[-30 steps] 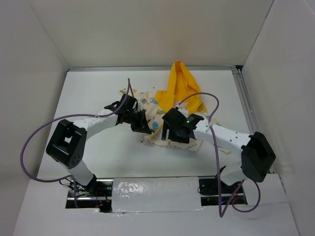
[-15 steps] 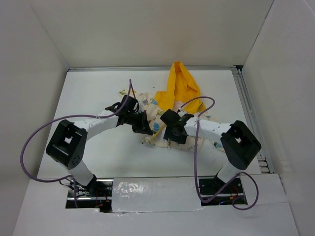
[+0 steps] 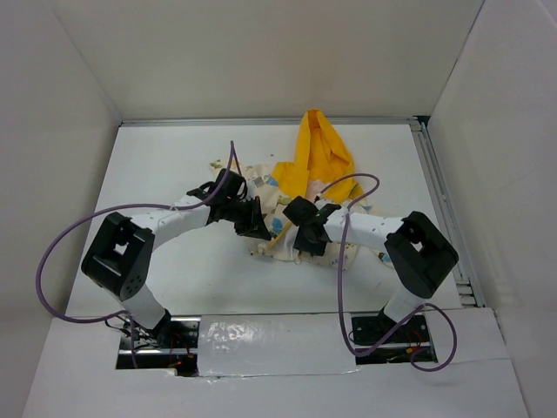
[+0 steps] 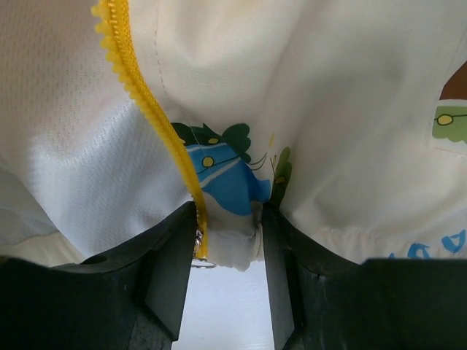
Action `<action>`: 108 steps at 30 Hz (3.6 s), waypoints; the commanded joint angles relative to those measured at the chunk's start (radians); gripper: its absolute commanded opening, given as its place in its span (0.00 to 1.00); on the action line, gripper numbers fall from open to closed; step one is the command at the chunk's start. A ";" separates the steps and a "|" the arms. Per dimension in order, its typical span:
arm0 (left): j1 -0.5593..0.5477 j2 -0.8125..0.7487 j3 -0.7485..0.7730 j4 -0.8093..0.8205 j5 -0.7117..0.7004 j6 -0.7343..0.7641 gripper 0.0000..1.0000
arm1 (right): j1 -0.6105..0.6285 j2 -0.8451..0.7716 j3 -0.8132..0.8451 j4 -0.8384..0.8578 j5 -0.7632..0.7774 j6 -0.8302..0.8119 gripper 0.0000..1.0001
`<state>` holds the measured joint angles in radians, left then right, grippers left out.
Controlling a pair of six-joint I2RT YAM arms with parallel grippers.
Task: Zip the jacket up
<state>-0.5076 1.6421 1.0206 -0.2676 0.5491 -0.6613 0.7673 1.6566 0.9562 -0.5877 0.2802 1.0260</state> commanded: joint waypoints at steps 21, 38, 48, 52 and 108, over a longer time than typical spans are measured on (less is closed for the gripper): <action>-0.028 -0.030 0.018 0.004 0.012 0.002 0.00 | 0.003 -0.159 -0.174 0.183 -0.033 0.006 0.46; -0.049 -0.073 0.042 0.008 0.040 -0.009 0.00 | 0.013 -0.326 -0.135 0.135 0.025 -0.059 0.00; -0.057 -0.160 0.090 0.184 0.086 -0.178 0.00 | -0.157 -0.670 -0.247 0.416 -0.392 -0.317 0.00; -0.069 -0.157 0.141 0.258 0.065 -0.259 0.00 | -0.212 -0.779 -0.350 0.577 -0.547 -0.368 0.00; -0.203 -0.238 0.026 0.424 -0.244 -0.505 0.00 | -0.336 -0.908 -0.452 0.830 -0.673 -0.363 0.00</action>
<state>-0.6960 1.4509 1.0576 0.0910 0.3073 -1.1584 0.4397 0.7486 0.4644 0.1459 -0.4000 0.6712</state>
